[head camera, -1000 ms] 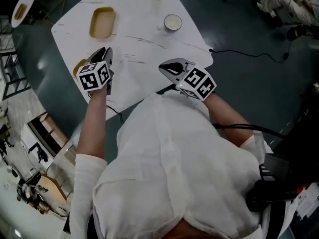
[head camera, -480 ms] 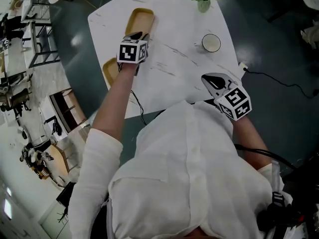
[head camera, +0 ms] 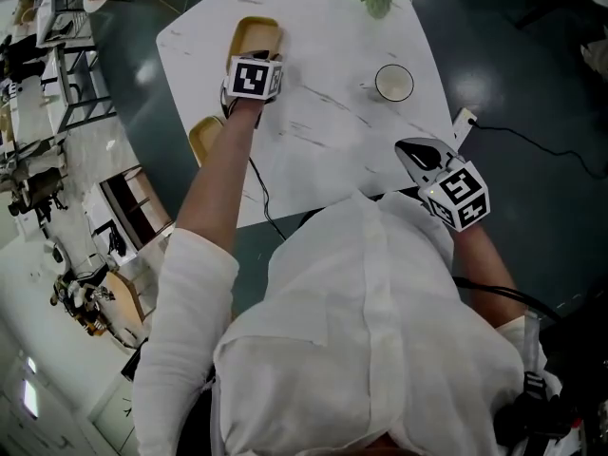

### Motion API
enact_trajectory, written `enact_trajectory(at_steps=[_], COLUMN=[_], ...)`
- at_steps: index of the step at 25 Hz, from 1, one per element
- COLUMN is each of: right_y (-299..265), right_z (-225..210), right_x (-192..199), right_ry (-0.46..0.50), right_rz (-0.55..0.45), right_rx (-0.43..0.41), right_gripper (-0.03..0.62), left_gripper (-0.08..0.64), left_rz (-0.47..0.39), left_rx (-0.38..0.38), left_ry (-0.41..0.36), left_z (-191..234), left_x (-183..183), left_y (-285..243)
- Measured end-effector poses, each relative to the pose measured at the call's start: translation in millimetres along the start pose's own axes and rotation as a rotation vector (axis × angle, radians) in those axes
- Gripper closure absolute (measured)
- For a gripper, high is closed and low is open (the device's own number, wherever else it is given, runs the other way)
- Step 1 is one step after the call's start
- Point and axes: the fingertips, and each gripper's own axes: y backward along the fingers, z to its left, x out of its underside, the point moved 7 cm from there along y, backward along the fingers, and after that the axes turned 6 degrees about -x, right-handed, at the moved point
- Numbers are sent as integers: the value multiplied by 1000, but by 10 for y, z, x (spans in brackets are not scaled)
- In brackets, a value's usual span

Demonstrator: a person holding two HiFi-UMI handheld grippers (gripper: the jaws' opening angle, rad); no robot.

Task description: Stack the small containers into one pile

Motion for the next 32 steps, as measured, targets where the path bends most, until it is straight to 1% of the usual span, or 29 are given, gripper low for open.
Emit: enact_trajectory(at_steps=[9,10,11,16,20,25,28,32], right_y=[130,144,156,223,226,207,150,80], right_z=[-125,-138,-155,-217,-235,-240,-236,-198], right_x=[93,95,100,124,98,53,14,-27], right_ry=[-19,-20,-19,-16,-2,26,50,86], right_rz=[6,6,5,3,2,0,3,15], right_rx=[2,-1,-2,-7,-26,-56,-81,-119], right_gripper=[588,588,588,588,588,588,588,588], left_gripper=[474,483,524,535,538,540,541,541], left_rz=[91,96,96,71,51,21,13,3], left_rx=[-40,-52,-65,-110,-131,-146,-159,-177], left_ry=[22,22,24,29,25,42,67,126], left_z=[-7,-1,7,11,15,-19,11,29], left_x=[90,92,87,48,46,56,103,214], left_y=[-174,-182,-186,-121,-29,199,335,579])
